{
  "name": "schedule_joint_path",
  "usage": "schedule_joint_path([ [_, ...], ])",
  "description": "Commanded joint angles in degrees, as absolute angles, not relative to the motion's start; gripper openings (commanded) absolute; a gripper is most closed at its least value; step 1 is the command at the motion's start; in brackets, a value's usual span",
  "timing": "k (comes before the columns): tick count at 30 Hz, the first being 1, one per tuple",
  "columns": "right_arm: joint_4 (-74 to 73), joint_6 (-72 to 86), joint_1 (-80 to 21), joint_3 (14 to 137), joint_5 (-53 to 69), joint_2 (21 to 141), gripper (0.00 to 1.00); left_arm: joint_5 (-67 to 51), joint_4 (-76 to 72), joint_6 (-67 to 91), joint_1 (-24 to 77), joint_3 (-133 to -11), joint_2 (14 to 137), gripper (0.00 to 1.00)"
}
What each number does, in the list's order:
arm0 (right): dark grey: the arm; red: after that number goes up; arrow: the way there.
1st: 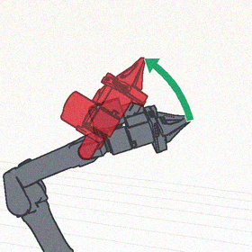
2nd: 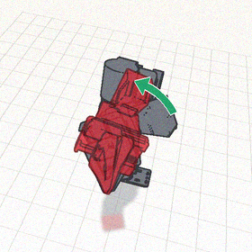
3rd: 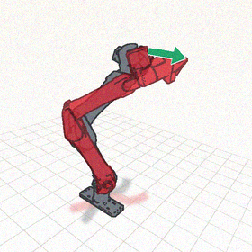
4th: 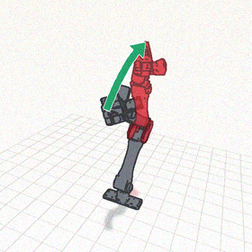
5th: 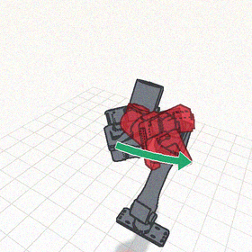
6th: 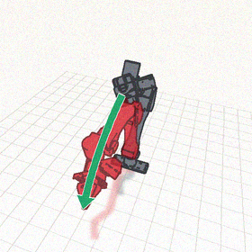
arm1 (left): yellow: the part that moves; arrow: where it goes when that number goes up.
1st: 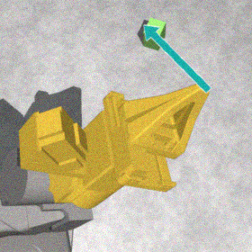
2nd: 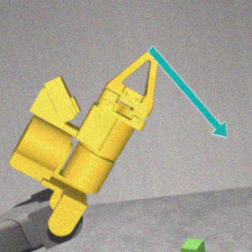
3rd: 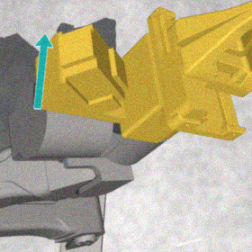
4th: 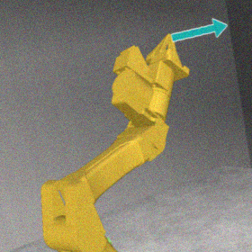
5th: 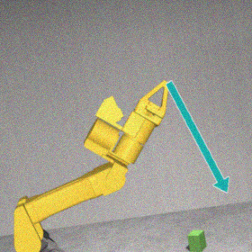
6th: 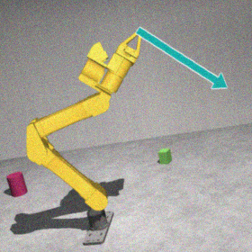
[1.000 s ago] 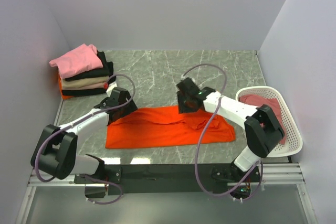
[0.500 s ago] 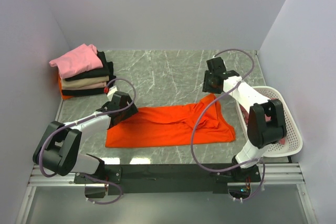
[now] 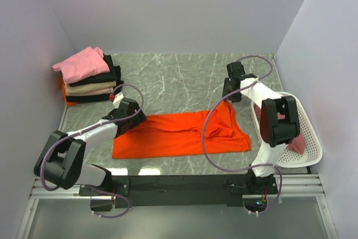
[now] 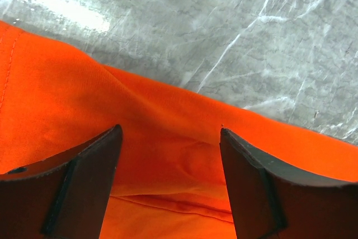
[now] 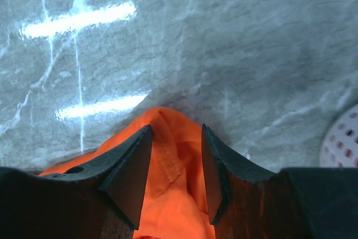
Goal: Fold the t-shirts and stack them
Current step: Fold the tshirt
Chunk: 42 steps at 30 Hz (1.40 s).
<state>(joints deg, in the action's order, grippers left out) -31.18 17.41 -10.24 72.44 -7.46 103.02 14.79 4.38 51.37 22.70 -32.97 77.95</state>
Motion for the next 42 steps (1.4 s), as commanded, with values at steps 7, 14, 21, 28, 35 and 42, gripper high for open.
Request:
schedule_joint_path([
  [7,-30.32,16.52,-10.2,73.83,-1.67,104.85,0.47,16.0,9.75,52.21,22.76,-31.55,77.34,0.79],
  [14,-31.11,16.44,-10.2,73.82,-3.6,105.21,0.13,16.0,10.28,52.29,22.68,-31.82,77.61,0.79],
  [21,-33.75,17.93,-8.01,77.16,-9.14,104.95,0.0,18.02,12.57,55.28,21.71,-30.24,74.45,0.77],
  [28,-33.66,19.25,-3.43,77.96,-6.07,104.06,0.0,18.11,12.22,58.88,21.45,-25.41,70.84,0.77],
  [35,-33.92,19.42,-1.85,79.19,-5.71,105.64,0.0,18.72,12.75,59.06,21.45,-25.31,69.35,0.77],
  [42,-33.4,18.37,-1.58,78.67,-2.82,102.5,0.39,18.02,11.6,57.83,21.45,-26.37,71.45,0.76],
])
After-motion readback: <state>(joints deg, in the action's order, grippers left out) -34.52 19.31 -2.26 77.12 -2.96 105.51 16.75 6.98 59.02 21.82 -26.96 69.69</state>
